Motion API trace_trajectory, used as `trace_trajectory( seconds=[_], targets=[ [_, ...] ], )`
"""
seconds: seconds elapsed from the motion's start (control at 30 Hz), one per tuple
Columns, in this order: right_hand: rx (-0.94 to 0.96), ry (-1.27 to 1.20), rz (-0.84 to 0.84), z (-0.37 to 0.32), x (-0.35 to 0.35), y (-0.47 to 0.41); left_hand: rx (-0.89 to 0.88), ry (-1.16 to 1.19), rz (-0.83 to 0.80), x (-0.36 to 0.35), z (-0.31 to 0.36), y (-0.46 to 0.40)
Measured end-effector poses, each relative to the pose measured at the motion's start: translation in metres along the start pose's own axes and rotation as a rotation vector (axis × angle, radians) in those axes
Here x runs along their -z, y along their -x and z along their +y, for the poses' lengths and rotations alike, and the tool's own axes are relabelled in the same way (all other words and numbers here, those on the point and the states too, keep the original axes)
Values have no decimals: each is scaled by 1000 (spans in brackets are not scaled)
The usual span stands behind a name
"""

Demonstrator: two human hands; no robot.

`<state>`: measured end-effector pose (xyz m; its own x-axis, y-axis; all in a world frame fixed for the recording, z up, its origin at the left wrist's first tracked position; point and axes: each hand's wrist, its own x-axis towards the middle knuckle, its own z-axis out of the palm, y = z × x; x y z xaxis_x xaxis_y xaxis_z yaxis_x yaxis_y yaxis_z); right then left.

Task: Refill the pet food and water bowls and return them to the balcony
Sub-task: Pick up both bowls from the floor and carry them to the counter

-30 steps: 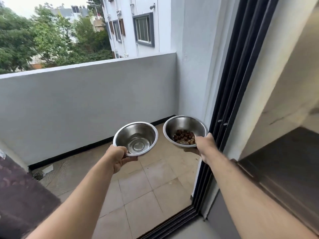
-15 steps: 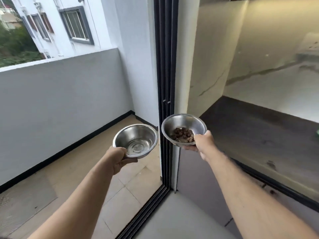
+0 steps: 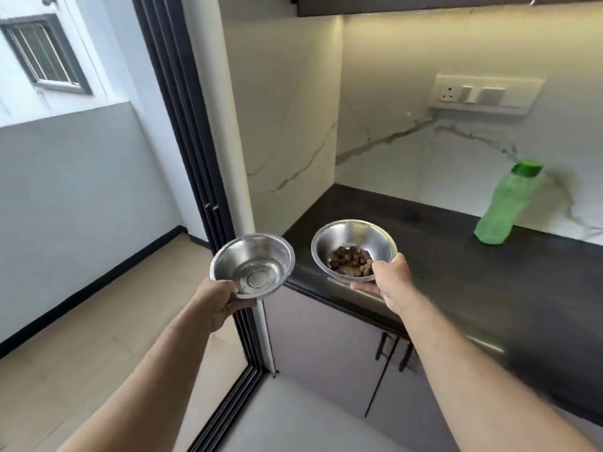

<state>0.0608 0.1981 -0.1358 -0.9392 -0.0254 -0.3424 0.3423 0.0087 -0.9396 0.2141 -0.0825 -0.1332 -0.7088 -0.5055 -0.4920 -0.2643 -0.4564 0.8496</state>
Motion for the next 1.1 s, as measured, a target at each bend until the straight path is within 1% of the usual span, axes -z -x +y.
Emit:
trace_trajectory(
  seconds=[0.17, 0.37, 0.53, 0.77, 0.87, 0.97, 1.1],
  targets=[
    [-10, 30, 61, -4, 69, -28, 23, -46, -24, -69, -14, -8],
    [-34, 3, 121, -6, 144, -57, 50, -88, -75, -145, -18, -39],
    [-71, -44, 255, -1, 189, -79, 76, -173, -199, -198, -11, -70],
    [-69, -96, 410, 3, 217, -107, 70, -346, -327, -271, -7, -107],
    [-68, -135, 466, 0, 222, -118, 78, -383, -366, -295, -9, -119],
    [-115, -144, 498, -1, 227, -128, 104, -415, -384, -312, -12, -132],
    [-150, -93, 517, 1, 236, -140, 134, -409, -376, -327, -20, -145]
  ],
)
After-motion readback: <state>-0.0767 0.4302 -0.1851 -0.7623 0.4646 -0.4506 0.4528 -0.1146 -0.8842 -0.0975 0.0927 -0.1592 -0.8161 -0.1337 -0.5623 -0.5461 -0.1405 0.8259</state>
